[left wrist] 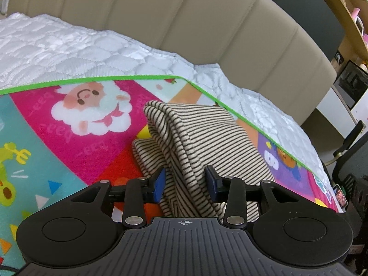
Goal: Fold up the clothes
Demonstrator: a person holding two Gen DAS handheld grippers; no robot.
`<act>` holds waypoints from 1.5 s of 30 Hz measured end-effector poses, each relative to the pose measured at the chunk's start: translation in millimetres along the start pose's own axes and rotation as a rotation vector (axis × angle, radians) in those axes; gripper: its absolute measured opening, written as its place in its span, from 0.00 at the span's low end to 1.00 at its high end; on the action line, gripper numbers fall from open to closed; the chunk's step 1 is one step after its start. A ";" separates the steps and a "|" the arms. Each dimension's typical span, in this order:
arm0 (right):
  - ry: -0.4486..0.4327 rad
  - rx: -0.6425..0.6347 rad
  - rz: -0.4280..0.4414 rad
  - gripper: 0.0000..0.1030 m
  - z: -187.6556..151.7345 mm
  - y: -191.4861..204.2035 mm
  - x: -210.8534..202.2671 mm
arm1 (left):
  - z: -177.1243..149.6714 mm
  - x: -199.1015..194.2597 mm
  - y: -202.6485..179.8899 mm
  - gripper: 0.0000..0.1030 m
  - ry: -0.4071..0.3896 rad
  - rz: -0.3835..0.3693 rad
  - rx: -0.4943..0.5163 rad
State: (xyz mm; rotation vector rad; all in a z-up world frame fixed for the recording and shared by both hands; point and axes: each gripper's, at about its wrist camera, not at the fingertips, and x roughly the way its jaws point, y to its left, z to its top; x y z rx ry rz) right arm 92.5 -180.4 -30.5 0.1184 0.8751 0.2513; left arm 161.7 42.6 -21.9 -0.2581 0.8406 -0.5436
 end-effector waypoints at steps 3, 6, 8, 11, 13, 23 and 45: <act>0.009 -0.028 0.031 1.00 7.3 -3.9 -6.0 | 0.2 -0.2 1.7 0.42 0.002 -0.001 -0.008; -0.072 -0.151 0.027 1.00 23.1 -3.3 -29.4 | 0.0 -0.2 1.7 0.42 0.005 -0.002 -0.007; -0.108 -0.163 0.033 1.00 43.2 -7.0 -37.7 | -0.1 0.0 2.3 0.42 0.007 -0.005 -0.010; -0.095 -0.121 0.050 0.91 76.1 -13.4 -24.5 | -0.2 0.4 3.1 0.42 0.010 -0.009 -0.015; -0.069 -0.101 0.057 0.89 91.6 -15.5 -6.5 | -0.3 0.6 3.7 0.43 0.012 -0.012 -0.019; 0.101 0.085 0.231 0.80 112.9 -28.4 71.5 | -3.0 4.3 12.2 0.44 0.027 -0.008 -0.026; 0.116 0.149 0.193 0.91 25.2 -48.1 9.7 | -3.5 9.5 24.5 0.79 0.048 0.008 -0.083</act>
